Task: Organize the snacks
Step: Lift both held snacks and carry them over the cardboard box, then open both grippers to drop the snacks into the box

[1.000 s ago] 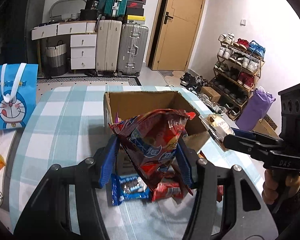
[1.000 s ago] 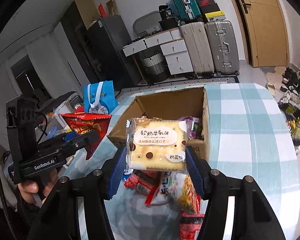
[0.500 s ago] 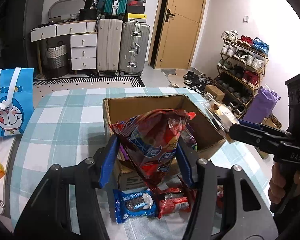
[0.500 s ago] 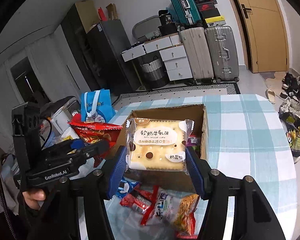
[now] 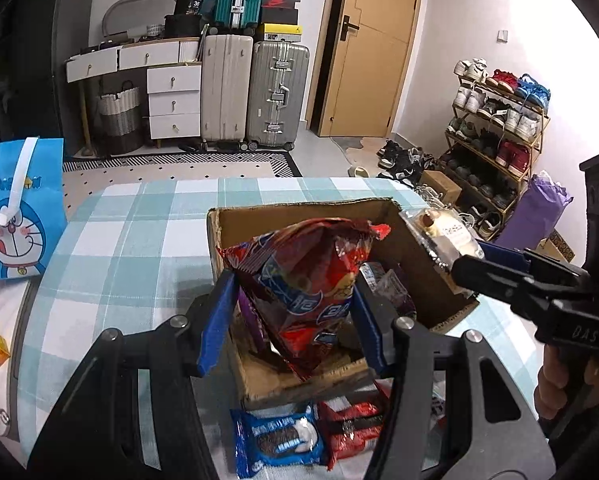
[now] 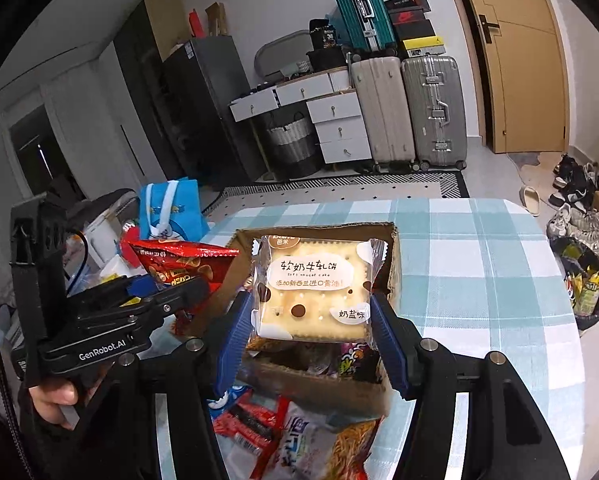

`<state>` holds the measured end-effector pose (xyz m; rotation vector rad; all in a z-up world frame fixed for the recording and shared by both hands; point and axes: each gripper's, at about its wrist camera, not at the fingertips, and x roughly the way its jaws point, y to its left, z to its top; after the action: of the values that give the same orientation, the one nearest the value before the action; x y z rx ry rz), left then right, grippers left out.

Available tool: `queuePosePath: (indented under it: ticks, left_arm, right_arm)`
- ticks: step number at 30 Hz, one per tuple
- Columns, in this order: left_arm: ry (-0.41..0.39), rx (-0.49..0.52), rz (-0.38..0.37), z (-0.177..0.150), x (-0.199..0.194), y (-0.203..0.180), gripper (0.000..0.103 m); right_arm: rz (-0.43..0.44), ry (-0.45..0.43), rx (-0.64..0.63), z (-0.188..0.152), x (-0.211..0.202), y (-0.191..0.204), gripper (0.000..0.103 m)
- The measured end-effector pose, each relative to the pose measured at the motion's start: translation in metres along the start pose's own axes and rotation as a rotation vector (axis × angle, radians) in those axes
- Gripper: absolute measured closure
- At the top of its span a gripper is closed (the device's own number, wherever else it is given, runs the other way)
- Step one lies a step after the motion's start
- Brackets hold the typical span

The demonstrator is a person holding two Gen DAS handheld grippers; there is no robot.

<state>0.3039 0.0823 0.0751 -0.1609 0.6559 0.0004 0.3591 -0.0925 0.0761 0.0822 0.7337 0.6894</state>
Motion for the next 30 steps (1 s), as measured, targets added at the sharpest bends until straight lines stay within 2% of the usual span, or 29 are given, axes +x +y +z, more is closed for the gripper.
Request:
queuePosePath:
  ticks: [5,13,26,30]
  left_arm:
    - [0.015,0.0,0.006,0.005,0.017,0.001,0.05]
    - [0.036,-0.004,0.04,0.004,0.04,0.002,0.05]
    - [0.043,0.051,0.082,-0.001,0.064,-0.009,0.05]
    - [0.048,0.051,0.042,-0.001,0.065,-0.012,0.05]
  right_arm:
    - [-0.002,0.012,-0.004,0.002,0.015,0.0,0.043]
    - [-0.059,0.028,-0.043,0.003,0.039,0.001,0.043]
    - [-0.058,0.062,-0.031,0.002,0.056,-0.003,0.043]
    - [-0.064,0.068,-0.042,0.004,0.059,-0.002,0.043]
